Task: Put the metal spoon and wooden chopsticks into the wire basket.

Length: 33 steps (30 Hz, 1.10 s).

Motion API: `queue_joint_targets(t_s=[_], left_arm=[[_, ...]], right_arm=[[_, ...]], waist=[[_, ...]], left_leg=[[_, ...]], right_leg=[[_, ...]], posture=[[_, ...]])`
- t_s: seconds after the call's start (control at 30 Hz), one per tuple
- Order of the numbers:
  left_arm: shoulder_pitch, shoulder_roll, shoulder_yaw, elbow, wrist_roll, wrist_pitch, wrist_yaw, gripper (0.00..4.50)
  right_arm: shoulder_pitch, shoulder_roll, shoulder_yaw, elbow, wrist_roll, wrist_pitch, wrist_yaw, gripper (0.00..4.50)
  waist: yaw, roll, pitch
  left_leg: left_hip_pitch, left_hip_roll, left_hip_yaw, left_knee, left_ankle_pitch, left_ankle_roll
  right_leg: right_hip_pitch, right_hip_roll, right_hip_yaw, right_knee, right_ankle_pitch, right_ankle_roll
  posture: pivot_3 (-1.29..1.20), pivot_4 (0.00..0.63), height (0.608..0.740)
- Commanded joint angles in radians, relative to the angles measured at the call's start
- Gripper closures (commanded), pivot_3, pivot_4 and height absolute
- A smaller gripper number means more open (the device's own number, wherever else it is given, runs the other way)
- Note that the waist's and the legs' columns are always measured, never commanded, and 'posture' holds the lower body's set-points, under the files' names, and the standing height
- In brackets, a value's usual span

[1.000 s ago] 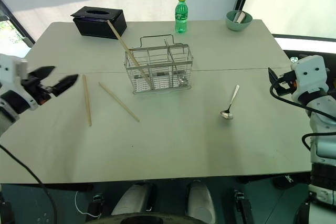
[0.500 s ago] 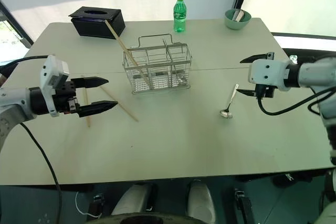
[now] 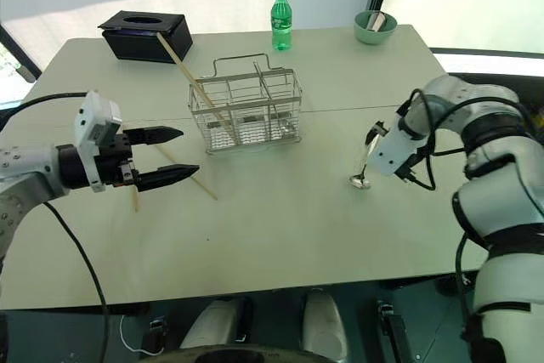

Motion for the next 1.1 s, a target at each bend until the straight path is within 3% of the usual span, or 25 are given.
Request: queue_joint_targets(t_s=[0.03, 0.3, 0.33, 0.4, 0.47, 0.63, 1.1], left_arm=[[0.019, 0.021, 0.072, -0.053, -0.039, 0.021, 0.021, 0.0], [0.038, 0.023, 0.111, -0.081, -0.074, 0.045, 0.065, 0.0], [0.034, 0.022, 0.112, -0.079, -0.079, 0.048, 0.068, 0.0], [0.034, 0.023, 0.113, -0.078, -0.079, 0.044, 0.073, 0.0], [0.03, 0.022, 0.108, -0.074, -0.075, 0.039, 0.076, 0.0], [0.005, 0.012, 0.088, -0.057, -0.067, 0.031, 0.087, 0.0], [-0.062, -0.002, 0.039, -0.014, -0.042, 0.012, 0.088, 0.0]], right_arm=[[-0.057, 0.03, 0.048, 0.043, -0.074, -0.021, -0.093, 0.05], [-0.055, 0.122, 0.075, 0.091, -0.085, -0.079, -0.106, 0.05], [-0.052, 0.128, 0.067, 0.098, -0.072, -0.084, -0.087, 0.28], [-0.047, 0.137, 0.057, 0.105, -0.054, -0.095, -0.057, 0.87], [-0.044, 0.145, 0.045, 0.108, -0.035, -0.101, -0.031, 1.8], [-0.035, 0.155, 0.017, 0.107, 0.017, -0.102, 0.02, 4.49], [-0.02, 0.12, -0.044, 0.082, 0.11, -0.07, 0.041, 4.49]], waist=[[-0.001, 0.0, 0.0], [-0.007, -0.004, -0.003], [-0.007, -0.005, -0.003], [-0.007, -0.006, -0.004], [-0.008, -0.006, -0.004], [-0.012, -0.006, -0.004], [-0.008, -0.006, -0.003]], left_leg=[[0.0, 0.0, 0.0, 0.0, 0.0, 0.0], [0.002, 0.0, -0.001, 0.0, 0.001, -0.001], [0.003, 0.0, -0.001, 0.0, 0.001, -0.001], [0.004, 0.0, -0.001, 0.0, 0.001, -0.001], [0.005, 0.0, -0.001, 0.0, 0.0, -0.001], [0.009, 0.001, -0.001, 0.0, -0.001, 0.002], [0.012, 0.0, -0.001, -0.001, -0.002, 0.002]], right_leg=[[0.0, 0.0, 0.0, 0.001, 0.0, 0.0], [0.001, 0.001, 0.0, 0.004, 0.0, 0.0], [0.001, 0.001, 0.0, 0.005, 0.0, 0.0], [0.001, 0.001, 0.0, 0.008, 0.0, -0.001], [0.002, 0.001, 0.0, 0.011, -0.001, -0.001], [0.003, 0.002, 0.001, 0.011, -0.002, -0.003], [0.006, 0.002, 0.002, 0.012, -0.003, -0.003]], posture=[[0.0, 0.15, 0.667], [0.0, 0.15, 0.667], [0.0, 0.15, 0.667], [0.0, 0.15, 0.667], [0.0, 0.15, 0.667], [0.0, 0.15, 0.667], [0.0, 0.15, 0.667]])
